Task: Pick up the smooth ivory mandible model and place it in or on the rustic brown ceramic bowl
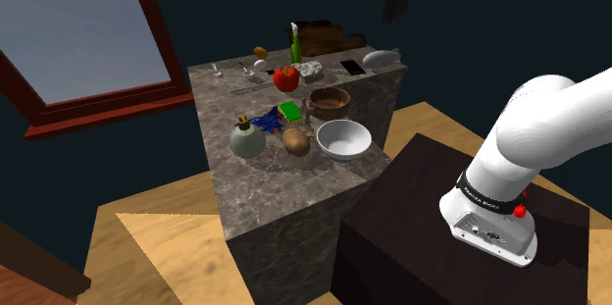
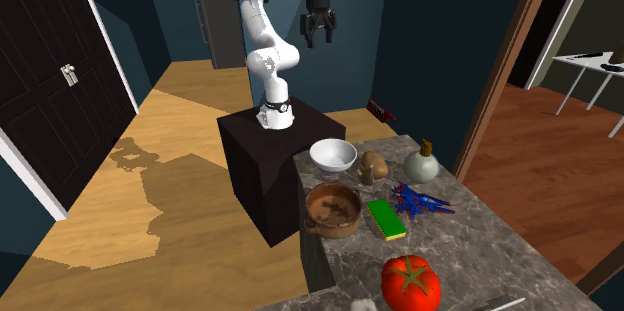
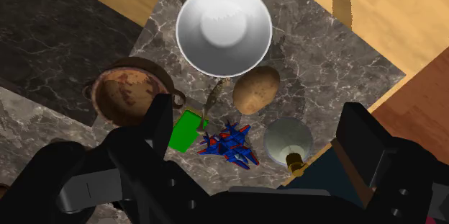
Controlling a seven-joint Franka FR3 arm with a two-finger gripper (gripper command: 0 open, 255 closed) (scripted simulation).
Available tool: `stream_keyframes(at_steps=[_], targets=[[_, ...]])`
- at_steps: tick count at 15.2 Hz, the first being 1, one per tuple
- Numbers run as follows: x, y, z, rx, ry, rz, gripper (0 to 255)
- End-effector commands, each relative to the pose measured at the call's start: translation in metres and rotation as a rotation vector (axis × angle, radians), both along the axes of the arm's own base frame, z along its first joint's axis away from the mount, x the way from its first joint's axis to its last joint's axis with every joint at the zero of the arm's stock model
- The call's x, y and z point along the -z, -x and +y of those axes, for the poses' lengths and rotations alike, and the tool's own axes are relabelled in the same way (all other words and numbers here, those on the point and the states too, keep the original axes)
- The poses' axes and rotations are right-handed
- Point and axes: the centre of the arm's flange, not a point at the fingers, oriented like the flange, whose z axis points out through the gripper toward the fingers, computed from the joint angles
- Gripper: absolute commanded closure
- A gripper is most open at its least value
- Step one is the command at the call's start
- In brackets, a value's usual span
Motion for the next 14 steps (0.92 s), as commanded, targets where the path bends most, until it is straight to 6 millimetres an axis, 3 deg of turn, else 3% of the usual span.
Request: stream_keyframes(at_steps=[1,14], targets=[[0.000,0.000,0.000,0.000,0.000,0.000,0],[0.150,-0.076,0.017,0.208,-0.028,-0.031,0]])
